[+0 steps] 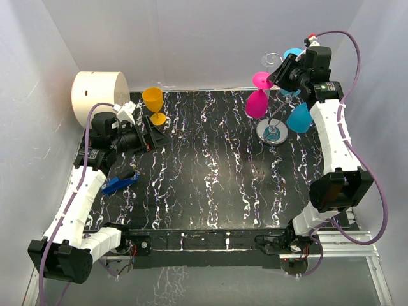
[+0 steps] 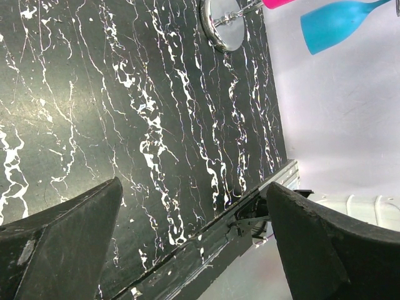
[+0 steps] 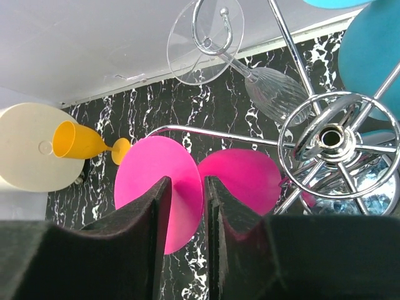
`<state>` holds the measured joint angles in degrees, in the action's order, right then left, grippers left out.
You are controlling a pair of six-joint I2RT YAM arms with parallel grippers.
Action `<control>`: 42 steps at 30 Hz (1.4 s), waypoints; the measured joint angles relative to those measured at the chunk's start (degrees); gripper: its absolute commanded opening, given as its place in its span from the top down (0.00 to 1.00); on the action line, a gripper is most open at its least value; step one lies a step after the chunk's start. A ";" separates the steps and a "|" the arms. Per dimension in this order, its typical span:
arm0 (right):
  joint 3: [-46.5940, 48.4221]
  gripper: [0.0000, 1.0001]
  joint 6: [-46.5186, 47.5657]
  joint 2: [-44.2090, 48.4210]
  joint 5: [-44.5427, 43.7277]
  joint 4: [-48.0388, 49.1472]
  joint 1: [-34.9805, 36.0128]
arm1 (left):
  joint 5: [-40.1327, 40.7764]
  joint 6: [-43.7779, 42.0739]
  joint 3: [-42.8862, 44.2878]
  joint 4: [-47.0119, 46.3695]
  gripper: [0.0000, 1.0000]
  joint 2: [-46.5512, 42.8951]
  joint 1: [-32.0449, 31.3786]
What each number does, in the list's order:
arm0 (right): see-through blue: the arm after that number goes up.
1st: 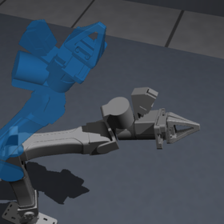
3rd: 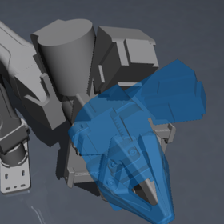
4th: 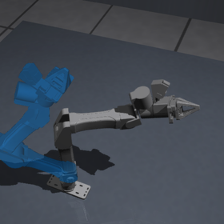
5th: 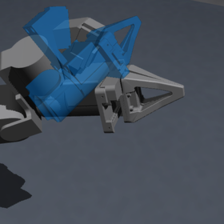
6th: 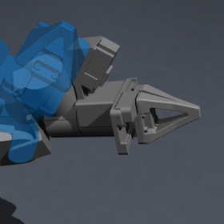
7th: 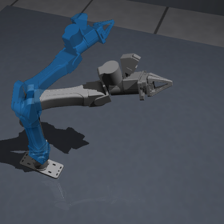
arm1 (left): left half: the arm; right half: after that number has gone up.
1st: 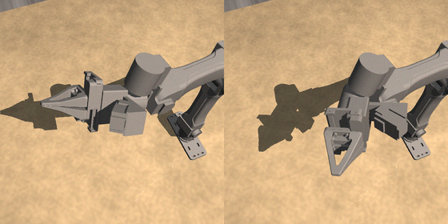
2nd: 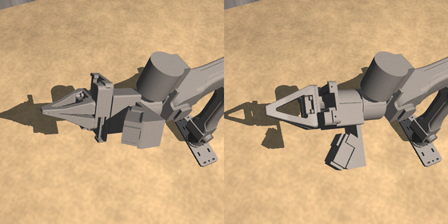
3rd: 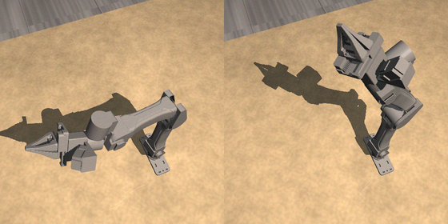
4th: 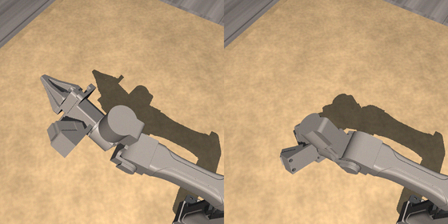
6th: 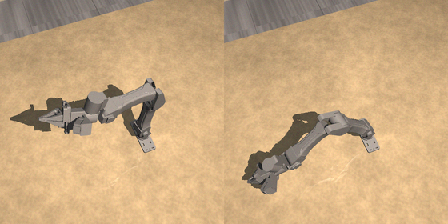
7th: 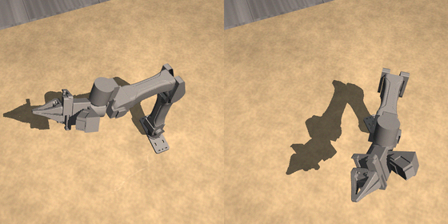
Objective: Take the wine glass off the wine glass rack
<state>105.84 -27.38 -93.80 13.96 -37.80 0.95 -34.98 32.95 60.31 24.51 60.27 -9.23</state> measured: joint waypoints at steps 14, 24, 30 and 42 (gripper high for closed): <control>-4.85 0.91 -5.84 1.36 1.16 6.67 -0.31 | 0.26 -0.39 0.48 0.44 0.01 0.72 0.00; -9.05 0.94 -9.92 3.78 1.01 10.32 -0.57 | 0.55 -0.37 0.81 0.46 0.01 0.74 0.00; -13.22 0.95 -15.13 5.64 1.46 14.43 -2.32 | 0.57 -0.35 0.81 0.46 0.01 0.76 -0.02; -23.28 1.00 -28.72 9.60 2.51 26.16 -3.58 | 0.70 -0.33 0.98 0.50 0.01 0.76 -0.02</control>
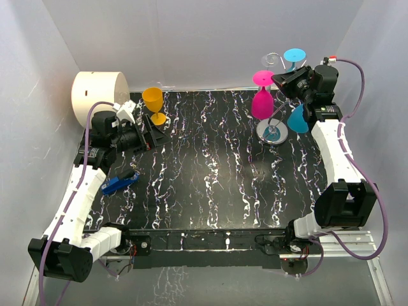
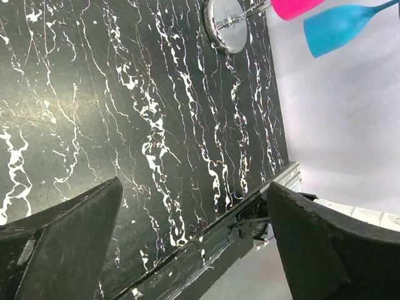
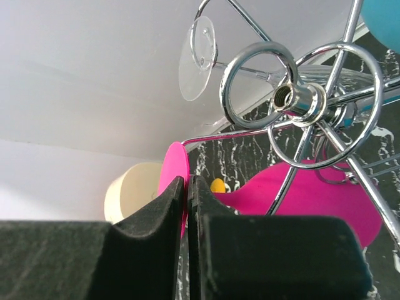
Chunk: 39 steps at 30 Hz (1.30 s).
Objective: Take the wine glass off the wine glass rack
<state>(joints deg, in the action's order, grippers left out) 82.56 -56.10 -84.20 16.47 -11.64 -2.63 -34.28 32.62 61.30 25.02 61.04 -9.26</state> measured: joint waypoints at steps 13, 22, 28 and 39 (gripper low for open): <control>-2.78 1.00 -8.09 0.22 -0.13 5.97 -0.02 | 0.00 -0.02 0.00 0.79 0.01 -0.02 0.00; -2.80 1.00 -9.11 0.20 1.73 8.50 -0.11 | 0.39 -0.04 0.00 1.01 0.01 -0.26 0.00; -2.84 1.00 -9.84 -0.46 4.15 10.93 -0.11 | 0.44 -0.07 0.00 1.05 0.01 -0.48 0.00; -3.48 1.00 -10.58 -1.36 2.51 12.61 -0.09 | 0.90 -0.68 0.00 2.32 0.01 -0.61 0.00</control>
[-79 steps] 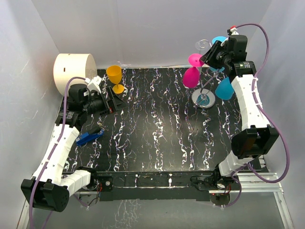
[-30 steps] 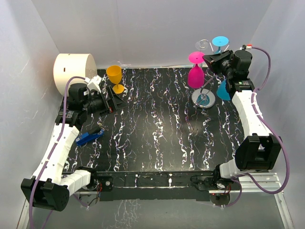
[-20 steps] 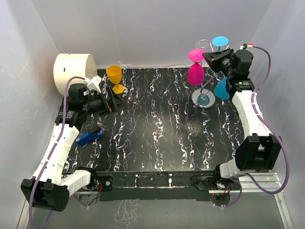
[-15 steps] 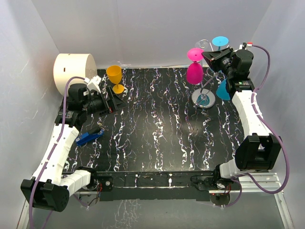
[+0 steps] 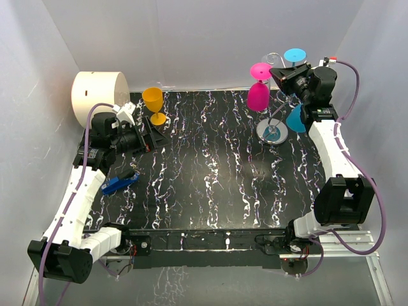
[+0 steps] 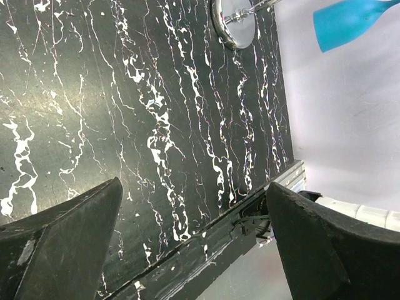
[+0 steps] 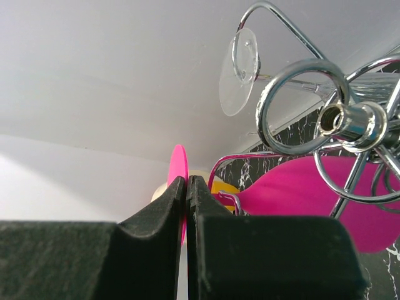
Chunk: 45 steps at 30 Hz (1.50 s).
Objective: Take the wine glass off the wine glass rack
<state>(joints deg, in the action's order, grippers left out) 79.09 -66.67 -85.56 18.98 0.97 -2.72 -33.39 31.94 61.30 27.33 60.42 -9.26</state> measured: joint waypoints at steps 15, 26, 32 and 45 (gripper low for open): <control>-0.24 1.00 -0.55 0.00 -4.09 0.63 -0.04 | 0.20 -0.46 0.20 0.15 0.01 0.00 0.00; -0.37 1.00 -0.46 0.07 -5.40 0.61 -0.02 | 0.26 -0.85 0.22 0.20 0.01 0.00 0.00; -1.70 1.00 0.63 2.56 -8.22 -0.61 -0.02 | 0.35 -0.85 0.22 0.20 0.01 0.00 0.00; -4.85 1.00 1.81 8.79 -10.21 -2.45 -0.09 | 0.35 -0.85 0.22 0.42 0.01 -0.07 0.00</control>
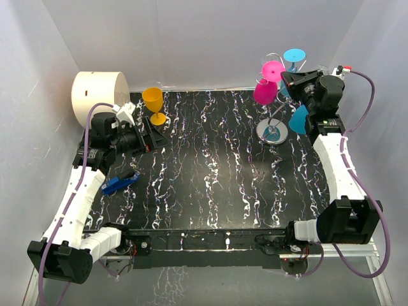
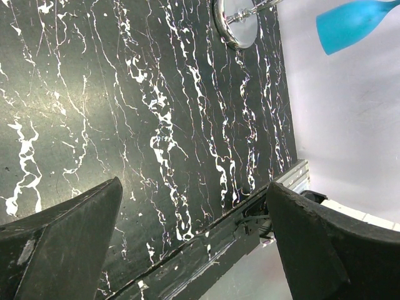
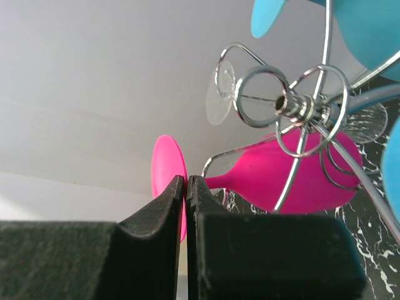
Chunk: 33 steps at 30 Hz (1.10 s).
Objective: Take the wine glass off the wine glass rack
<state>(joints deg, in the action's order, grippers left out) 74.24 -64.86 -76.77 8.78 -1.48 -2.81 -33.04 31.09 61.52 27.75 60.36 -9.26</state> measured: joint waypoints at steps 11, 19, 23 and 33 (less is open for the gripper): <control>-2.91 1.00 0.42 2.49 3.08 -2.03 -0.13 | 0.00 0.00 0.00 0.68 0.01 -0.90 0.00; -2.97 1.00 3.28 2.78 7.30 -2.19 -0.11 | 0.04 0.00 0.09 1.25 0.01 -1.14 0.00; -4.42 1.00 6.47 3.80 11.91 -0.33 -0.22 | 0.04 0.00 0.31 1.49 0.01 -1.40 0.00; -5.81 1.00 24.90 2.14 36.68 9.70 7.48 | 0.02 0.00 0.33 1.42 0.01 -1.49 0.00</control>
<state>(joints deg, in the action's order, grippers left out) 68.42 -39.97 -74.63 45.45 8.23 4.67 -33.01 31.09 61.84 29.17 58.87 -9.26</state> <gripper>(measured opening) 0.019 0.986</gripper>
